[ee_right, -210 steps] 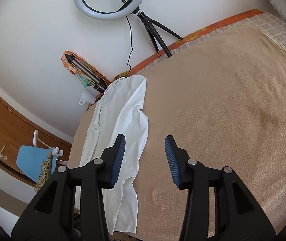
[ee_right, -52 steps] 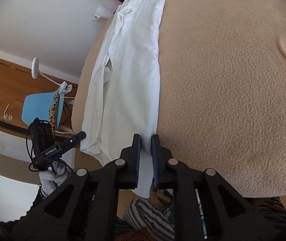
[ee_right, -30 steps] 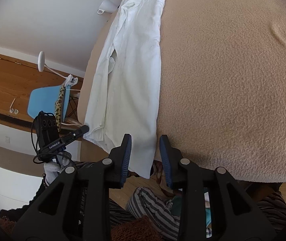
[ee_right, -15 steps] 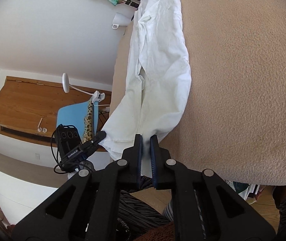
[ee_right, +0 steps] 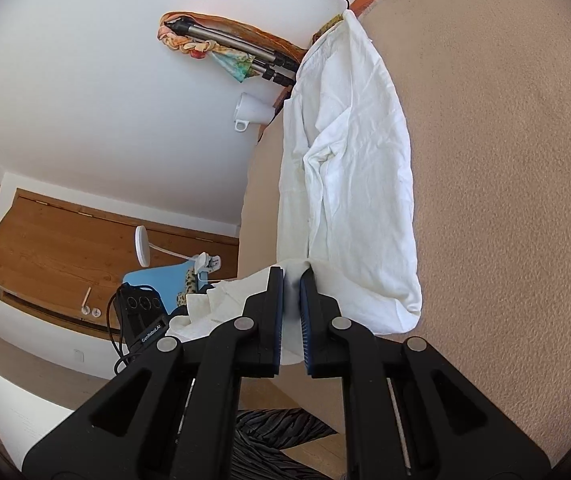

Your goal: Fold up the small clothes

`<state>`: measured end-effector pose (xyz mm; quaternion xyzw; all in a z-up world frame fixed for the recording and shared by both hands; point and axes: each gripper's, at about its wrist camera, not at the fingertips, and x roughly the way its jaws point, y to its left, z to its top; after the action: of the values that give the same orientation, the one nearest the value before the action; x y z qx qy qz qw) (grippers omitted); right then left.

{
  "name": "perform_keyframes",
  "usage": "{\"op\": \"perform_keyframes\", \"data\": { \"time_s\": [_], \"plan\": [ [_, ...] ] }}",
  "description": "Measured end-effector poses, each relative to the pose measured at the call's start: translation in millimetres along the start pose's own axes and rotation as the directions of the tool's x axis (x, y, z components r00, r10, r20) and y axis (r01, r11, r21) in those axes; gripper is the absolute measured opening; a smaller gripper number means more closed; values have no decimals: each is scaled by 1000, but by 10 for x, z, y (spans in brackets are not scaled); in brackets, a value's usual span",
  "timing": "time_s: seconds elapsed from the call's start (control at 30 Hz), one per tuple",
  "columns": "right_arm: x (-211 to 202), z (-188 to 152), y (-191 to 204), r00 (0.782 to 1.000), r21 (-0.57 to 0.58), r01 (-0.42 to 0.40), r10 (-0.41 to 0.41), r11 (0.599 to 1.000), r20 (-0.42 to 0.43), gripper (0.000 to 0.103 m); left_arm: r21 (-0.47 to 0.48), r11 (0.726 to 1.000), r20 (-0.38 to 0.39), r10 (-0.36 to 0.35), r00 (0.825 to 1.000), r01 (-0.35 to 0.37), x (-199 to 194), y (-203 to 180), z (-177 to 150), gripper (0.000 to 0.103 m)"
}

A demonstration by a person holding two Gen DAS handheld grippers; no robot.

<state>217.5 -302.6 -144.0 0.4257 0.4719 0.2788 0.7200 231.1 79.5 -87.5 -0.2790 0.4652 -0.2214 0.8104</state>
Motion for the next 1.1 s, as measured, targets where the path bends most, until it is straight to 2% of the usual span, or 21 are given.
{"op": "perform_keyframes", "data": {
  "time_s": [0.23, 0.27, 0.3, 0.33, 0.37, 0.43, 0.5, 0.57, 0.73, 0.83, 0.97, 1.03, 1.1],
  "plan": [
    [237, 396, -280, 999, 56, 54, -53, 997, -12, 9, -15, 999, -10, 51, 999, -51, 318, 135, 249, 9],
    [264, 434, -307, 998, 62, 58, -57, 996, -14, 10, -15, 997, -4, 74, 997, -74, 338, 148, 274, 15],
    [292, 476, -336, 998, 70, 64, -64, 995, -15, 11, -19, 996, 15, 88, 996, -88, 332, 164, 298, 29],
    [313, 516, -363, 997, 81, 71, -70, 994, -18, 13, -22, 995, 31, 101, 994, -101, 306, 177, 323, 39],
    [331, 560, -393, 996, 93, 82, -80, 992, -25, 17, -25, 994, 44, 104, 994, -103, 276, 188, 345, 41],
    [368, 625, -401, 995, 83, 91, -87, 992, -51, 26, -17, 995, 66, 98, 993, -97, 205, 199, 375, 41],
    [350, 646, -356, 993, 47, 109, -107, 993, -49, 29, 10, 992, 89, 125, 988, -127, 155, 198, 363, 41],
    [311, 638, -283, 988, -11, 152, -152, 988, -27, 32, 21, 992, 78, 123, 989, -125, 157, 227, 338, 41],
    [191, 623, -212, 969, -73, 245, -243, 967, 37, 32, 68, 986, 50, 150, 987, -153, 196, 209, 234, 40],
    [144, 590, -110, 966, -122, 257, -249, 959, 73, 32, 113, 980, 26, 162, 986, -164, 279, 116, 190, 38],
    [311, 477, 125, 965, -267, 263, -256, 927, 61, 32, 169, 968, -15, 193, 981, -188, 466, 11, 160, 38],
    [469, 430, 180, 946, -319, 319, -317, 893, 59, 32, 196, 956, -27, 225, 974, -216, 554, -6, 150, 38],
    [568, 408, 182, 891, -359, 450, -438, 818, 118, 33, 202, 951, -26, 246, 969, -236, 591, 9, 153, 38]
  ]
}}
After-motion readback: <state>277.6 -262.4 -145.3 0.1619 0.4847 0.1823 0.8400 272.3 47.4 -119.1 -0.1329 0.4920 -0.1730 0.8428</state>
